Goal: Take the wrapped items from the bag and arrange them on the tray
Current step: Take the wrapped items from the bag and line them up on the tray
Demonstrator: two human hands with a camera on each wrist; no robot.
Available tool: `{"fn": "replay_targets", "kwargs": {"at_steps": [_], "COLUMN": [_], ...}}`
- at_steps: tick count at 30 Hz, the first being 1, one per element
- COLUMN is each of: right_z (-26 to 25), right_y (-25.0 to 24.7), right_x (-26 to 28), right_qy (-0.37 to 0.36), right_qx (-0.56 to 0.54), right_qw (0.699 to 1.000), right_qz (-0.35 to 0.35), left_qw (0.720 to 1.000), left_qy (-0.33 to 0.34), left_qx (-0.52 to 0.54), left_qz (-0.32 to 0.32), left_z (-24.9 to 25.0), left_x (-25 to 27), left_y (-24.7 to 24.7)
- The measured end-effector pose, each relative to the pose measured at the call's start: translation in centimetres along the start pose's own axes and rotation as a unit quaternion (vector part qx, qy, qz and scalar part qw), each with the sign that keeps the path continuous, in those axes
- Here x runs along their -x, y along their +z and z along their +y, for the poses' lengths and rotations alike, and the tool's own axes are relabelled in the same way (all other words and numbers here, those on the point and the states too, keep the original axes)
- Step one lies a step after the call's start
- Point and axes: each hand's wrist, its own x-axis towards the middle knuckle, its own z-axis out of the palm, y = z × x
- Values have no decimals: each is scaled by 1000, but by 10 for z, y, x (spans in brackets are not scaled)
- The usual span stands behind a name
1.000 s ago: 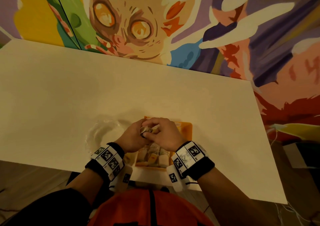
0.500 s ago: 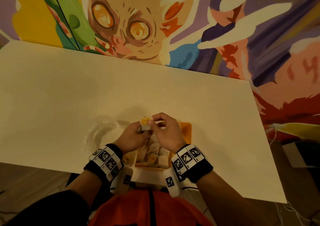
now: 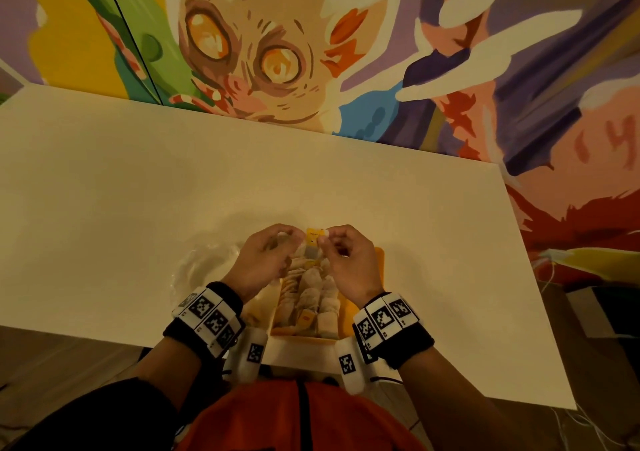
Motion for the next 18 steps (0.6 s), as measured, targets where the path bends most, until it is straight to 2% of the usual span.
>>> {"fn": "replay_targets", "kwargs": {"at_steps": [2, 4, 11, 18], "right_z": [1, 2, 5, 10], "right_y": [1, 2, 1, 4], "right_x": [2, 4, 5, 8], "right_qy": [-2, -3, -11, -19], "right_qx": [-2, -1, 7, 43], "right_qw": [1000, 1000, 999, 996], "right_qz": [-6, -17, -42, -72], "left_qw": [996, 991, 985, 981], "left_qy": [56, 91, 113, 128], "left_qx": [-75, -95, -133, -144], "left_qz": [13, 27, -13, -3], "left_z": [3, 4, 6, 0], "left_x": [1, 0, -2, -7], "left_y": [2, 3, 0, -3]}}
